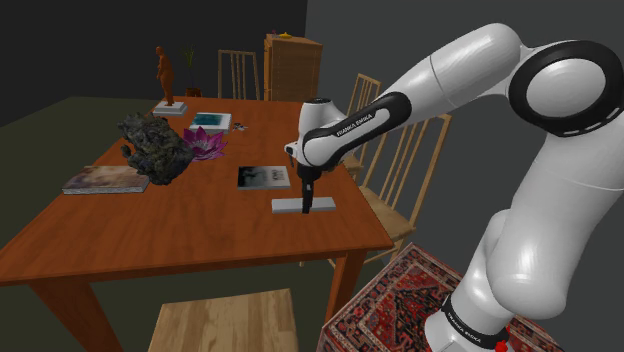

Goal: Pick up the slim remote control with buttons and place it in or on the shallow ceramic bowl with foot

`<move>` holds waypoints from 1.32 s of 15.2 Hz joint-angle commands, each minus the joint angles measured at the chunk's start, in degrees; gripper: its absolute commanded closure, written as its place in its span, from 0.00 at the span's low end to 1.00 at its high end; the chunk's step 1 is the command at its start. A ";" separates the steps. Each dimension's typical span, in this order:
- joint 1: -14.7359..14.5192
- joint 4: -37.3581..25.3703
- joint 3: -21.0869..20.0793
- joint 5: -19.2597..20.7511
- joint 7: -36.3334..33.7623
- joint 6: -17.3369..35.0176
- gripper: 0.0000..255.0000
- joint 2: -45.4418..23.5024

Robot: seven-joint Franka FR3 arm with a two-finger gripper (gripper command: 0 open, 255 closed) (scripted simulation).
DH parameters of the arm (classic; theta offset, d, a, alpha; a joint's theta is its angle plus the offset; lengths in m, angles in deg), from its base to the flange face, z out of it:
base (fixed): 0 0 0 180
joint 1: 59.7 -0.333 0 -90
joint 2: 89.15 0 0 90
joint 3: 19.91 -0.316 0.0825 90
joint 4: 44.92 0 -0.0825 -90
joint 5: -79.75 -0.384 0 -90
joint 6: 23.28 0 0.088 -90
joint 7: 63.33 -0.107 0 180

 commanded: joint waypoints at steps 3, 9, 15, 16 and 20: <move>0.04 0.35 0.02 -0.09 0.12 1.16 0.00 -0.79; 0.04 0.34 0.02 -0.09 0.12 1.15 1.00 -0.78; 0.04 0.38 0.02 -0.09 0.12 1.16 1.00 -0.76; 0.04 0.38 0.02 -0.09 0.13 1.16 1.00 -0.75; 0.03 -0.14 0.03 0.01 0.06 -0.35 1.00 0.23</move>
